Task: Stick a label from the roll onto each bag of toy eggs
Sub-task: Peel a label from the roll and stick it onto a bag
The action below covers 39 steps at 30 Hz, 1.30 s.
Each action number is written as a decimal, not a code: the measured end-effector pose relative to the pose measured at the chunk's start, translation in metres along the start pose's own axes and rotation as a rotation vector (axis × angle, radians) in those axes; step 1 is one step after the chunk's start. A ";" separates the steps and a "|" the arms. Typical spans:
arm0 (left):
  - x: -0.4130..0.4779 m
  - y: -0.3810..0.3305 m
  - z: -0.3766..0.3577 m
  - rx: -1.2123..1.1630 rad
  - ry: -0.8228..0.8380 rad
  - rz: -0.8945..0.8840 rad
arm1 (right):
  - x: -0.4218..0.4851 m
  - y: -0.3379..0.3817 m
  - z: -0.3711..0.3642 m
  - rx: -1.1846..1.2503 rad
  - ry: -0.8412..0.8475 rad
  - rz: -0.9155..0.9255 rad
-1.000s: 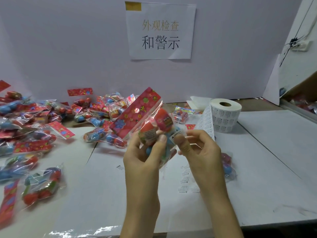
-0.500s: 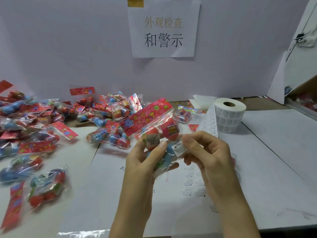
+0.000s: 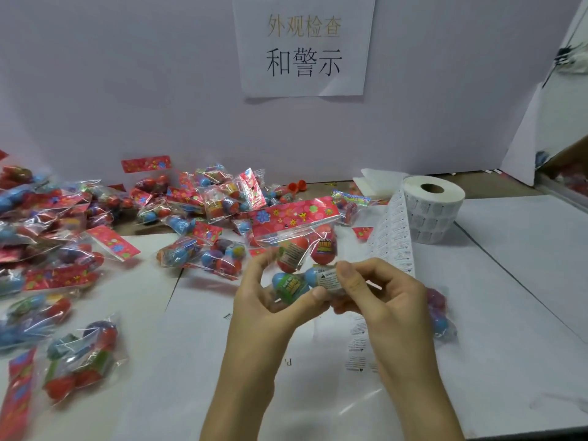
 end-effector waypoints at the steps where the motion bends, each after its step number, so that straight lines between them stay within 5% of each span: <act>1: 0.002 0.001 -0.001 0.001 0.017 0.008 | -0.001 0.000 0.002 -0.011 -0.009 -0.005; 12: 0.008 -0.002 -0.024 0.042 0.036 -0.009 | -0.002 0.005 0.013 -0.010 -0.131 0.005; 28: 0.013 0.000 -0.026 0.122 -0.206 -0.093 | 0.010 -0.007 0.008 0.064 -0.061 -0.089; 36: 0.008 -0.004 -0.018 0.077 -0.283 -0.062 | 0.014 -0.008 0.008 0.099 0.195 -0.168; 39: 0.007 -0.006 -0.018 0.121 -0.234 -0.066 | 0.017 -0.013 0.010 0.156 0.174 -0.186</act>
Point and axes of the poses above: each hand's wrist, its own x-axis towards the middle knuckle, its own z-axis out of the back of the hand, y = z × x, the point moved 4 cm from there along x, towards the middle knuckle, and after that the axes turned 11 degrees about x, right-handed, at the moved point
